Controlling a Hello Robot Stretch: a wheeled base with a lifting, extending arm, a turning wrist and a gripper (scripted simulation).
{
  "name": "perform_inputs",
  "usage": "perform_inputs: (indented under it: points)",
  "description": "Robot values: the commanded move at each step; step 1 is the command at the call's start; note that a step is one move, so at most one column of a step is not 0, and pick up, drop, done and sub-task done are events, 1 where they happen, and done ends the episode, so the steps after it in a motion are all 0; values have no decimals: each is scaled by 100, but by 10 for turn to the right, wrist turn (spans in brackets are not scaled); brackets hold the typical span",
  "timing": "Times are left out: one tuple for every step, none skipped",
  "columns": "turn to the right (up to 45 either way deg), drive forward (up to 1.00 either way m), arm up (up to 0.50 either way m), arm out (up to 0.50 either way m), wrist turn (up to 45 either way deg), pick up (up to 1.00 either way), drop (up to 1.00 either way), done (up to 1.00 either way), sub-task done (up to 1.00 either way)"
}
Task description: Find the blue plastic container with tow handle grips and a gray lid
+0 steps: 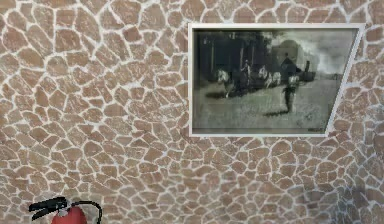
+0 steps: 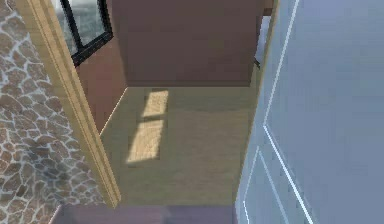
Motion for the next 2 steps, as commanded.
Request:
perform_inputs:
  points:
    - [0, 15, 0, 0, 0, 0, 0, 0, 0]
    - [-450, 0, 0, 0, 0, 0, 0, 0, 0]
